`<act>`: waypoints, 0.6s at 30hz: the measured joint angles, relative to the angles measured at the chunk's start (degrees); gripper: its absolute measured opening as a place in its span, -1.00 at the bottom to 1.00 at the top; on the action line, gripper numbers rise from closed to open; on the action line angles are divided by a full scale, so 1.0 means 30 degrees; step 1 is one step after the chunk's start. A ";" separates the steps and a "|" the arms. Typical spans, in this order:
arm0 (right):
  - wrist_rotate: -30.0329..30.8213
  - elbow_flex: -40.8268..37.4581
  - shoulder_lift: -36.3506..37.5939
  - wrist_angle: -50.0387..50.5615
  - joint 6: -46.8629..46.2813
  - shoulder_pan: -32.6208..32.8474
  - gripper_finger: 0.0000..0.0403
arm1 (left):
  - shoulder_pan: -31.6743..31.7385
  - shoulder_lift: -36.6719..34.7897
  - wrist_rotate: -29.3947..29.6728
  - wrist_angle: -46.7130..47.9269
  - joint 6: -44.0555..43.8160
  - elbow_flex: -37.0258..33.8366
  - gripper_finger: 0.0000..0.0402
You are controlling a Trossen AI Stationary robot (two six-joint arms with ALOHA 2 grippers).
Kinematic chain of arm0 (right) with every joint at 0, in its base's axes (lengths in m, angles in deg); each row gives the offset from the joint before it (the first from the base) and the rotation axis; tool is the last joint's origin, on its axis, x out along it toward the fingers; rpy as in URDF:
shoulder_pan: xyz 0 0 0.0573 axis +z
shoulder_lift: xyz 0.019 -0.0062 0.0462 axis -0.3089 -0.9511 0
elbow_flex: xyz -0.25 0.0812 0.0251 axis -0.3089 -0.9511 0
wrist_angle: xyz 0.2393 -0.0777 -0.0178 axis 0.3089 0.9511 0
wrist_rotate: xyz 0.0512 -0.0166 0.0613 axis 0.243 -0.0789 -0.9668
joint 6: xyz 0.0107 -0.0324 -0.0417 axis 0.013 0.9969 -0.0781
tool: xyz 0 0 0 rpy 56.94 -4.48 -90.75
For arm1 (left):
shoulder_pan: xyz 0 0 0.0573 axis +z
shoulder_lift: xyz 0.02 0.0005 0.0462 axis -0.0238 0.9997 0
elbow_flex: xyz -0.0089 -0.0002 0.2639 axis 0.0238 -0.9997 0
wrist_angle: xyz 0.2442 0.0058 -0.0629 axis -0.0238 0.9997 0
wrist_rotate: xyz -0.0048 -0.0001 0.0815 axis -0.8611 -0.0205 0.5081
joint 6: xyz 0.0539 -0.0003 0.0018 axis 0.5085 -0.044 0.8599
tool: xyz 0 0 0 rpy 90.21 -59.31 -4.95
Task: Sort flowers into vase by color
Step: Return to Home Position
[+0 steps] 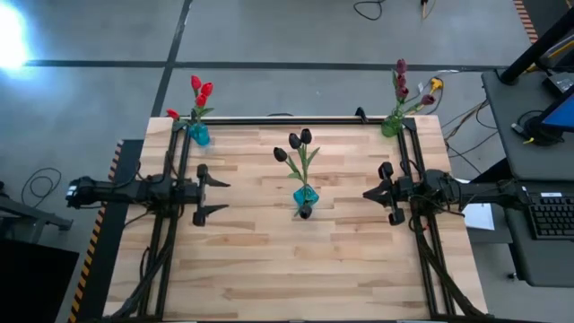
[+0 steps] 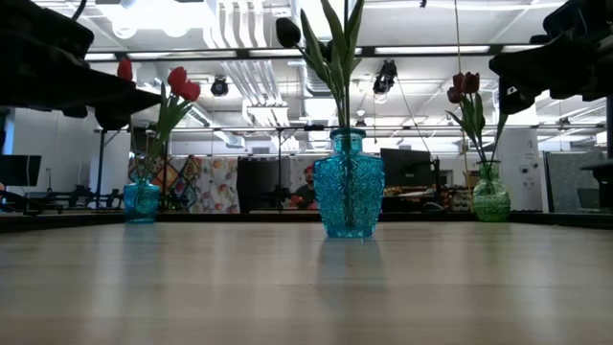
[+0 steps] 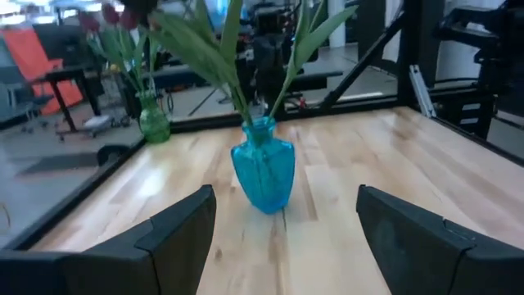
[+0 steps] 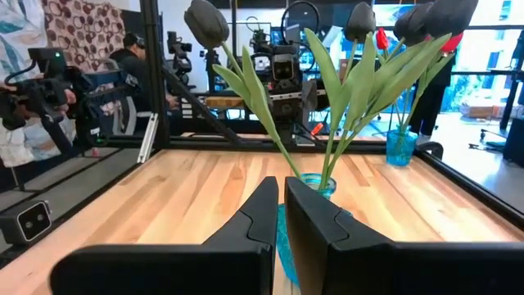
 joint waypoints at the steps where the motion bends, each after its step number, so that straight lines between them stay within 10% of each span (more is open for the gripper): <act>1: -0.0003 0.0000 0.0000 0.0006 0.0000 0.0000 -0.91 | -0.0001 -0.0118 -0.0145 0.0026 0.0381 0.0000 0.40; 7: -0.0003 0.0000 0.0000 0.0055 0.0000 0.0000 -0.91 | 0.0029 -0.0662 -0.3354 0.0099 0.3712 0.0000 0.40; 18: -0.0003 -0.0001 0.0000 0.0145 0.0000 0.0000 -0.91 | 0.2539 -0.1070 -0.3626 0.0043 0.5572 0.0000 0.40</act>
